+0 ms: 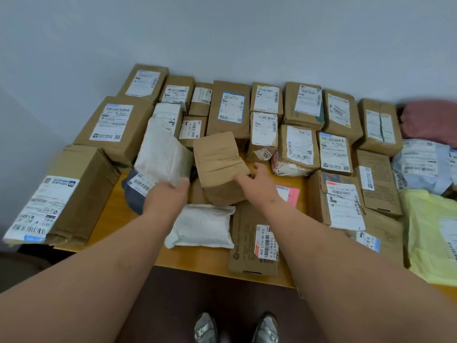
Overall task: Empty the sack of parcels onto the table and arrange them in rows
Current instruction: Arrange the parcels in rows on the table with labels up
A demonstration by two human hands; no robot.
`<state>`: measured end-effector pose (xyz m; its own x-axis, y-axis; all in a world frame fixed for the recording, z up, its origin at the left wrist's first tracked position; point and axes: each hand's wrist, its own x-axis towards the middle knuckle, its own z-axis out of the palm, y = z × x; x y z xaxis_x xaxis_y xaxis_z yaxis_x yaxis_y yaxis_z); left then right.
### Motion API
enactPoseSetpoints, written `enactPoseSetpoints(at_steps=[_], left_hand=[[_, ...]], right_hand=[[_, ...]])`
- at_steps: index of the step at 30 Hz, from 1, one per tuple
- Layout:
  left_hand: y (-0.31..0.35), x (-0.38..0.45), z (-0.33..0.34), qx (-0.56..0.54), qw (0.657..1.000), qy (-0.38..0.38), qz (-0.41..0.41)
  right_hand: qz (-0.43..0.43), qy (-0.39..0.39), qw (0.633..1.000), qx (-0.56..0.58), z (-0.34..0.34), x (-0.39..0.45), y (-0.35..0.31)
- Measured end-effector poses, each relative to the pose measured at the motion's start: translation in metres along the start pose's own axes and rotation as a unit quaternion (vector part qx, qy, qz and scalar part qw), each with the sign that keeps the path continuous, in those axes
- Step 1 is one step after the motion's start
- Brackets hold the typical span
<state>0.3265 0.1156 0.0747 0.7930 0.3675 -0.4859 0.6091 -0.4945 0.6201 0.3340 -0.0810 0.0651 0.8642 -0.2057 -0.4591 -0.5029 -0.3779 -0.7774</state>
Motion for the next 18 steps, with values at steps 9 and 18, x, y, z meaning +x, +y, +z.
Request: enactPoseSetpoints(at_steps=[9,18], left_hand=[[-0.002,-0.026,0.036,0.061,0.972,-0.224,0.013],[0.010,-0.042,0.052,0.089,0.955,-0.283,0.023]], right_hand=[[0.158,0.076,0.965,-0.193,-0.028,0.005,0.026],[0.191,0.011,0.974,-0.125,-0.035,0.008,0.040]])
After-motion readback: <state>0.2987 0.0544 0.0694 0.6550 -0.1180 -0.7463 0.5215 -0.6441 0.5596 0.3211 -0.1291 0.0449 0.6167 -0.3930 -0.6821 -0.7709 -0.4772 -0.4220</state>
